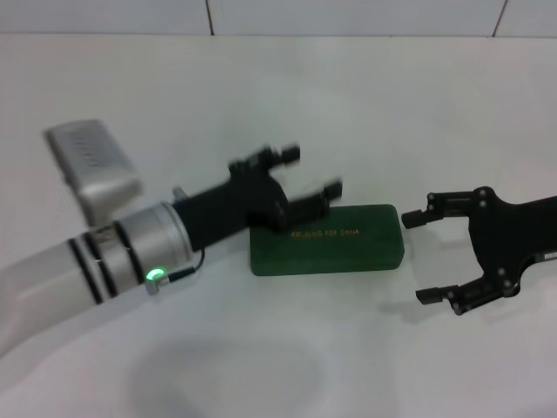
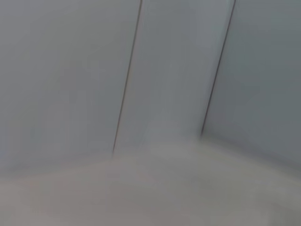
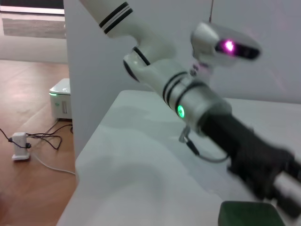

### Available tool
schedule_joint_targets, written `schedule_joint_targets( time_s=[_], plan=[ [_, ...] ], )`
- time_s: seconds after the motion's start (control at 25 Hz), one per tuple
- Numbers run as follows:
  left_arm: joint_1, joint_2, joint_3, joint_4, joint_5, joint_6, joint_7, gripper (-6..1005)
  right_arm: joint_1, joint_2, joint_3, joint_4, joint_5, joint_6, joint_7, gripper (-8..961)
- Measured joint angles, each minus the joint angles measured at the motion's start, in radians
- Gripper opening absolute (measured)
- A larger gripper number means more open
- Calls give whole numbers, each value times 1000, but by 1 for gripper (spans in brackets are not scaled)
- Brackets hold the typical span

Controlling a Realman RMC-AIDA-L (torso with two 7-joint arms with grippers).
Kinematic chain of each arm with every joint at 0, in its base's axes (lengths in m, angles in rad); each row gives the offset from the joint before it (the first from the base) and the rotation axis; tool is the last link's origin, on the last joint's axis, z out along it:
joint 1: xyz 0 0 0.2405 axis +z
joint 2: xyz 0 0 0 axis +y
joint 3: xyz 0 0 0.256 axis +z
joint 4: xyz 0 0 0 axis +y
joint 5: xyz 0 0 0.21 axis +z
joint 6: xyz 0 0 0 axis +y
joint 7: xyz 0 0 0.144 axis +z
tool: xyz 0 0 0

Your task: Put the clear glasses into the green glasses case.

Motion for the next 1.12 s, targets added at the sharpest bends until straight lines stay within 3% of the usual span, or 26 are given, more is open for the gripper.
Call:
schedule_joint_targets(
  time_s=[0.04,0.08,0.16,0.4,0.48,0.76,1.12],
  plan=[
    [21,4,0,-4,-78,126,64,875,-6,6,14,-15,4,-2,0,886],
    [21,4,0,-4,-78,126,64,875,-6,6,14,-15,4,-2,0,886],
    [44,14,-1,-8,-128,264,130,875,-16,15,58,-30,5,-10,-3,886],
    [98,76,-2,-91,-131,494,200,875,-34,65,271,-39,15,-97,-63,886],
    [105,84,1,-158,-130,549,237,875,-35,79,289,-31,14,-85,-76,886],
    [132,83,12,-208,-85,595,327,875,-6,116,279,11,13,-91,-106,886],
    [116,88,12,-205,-63,596,337,875,23,124,262,33,16,-100,-99,886]
  ],
)
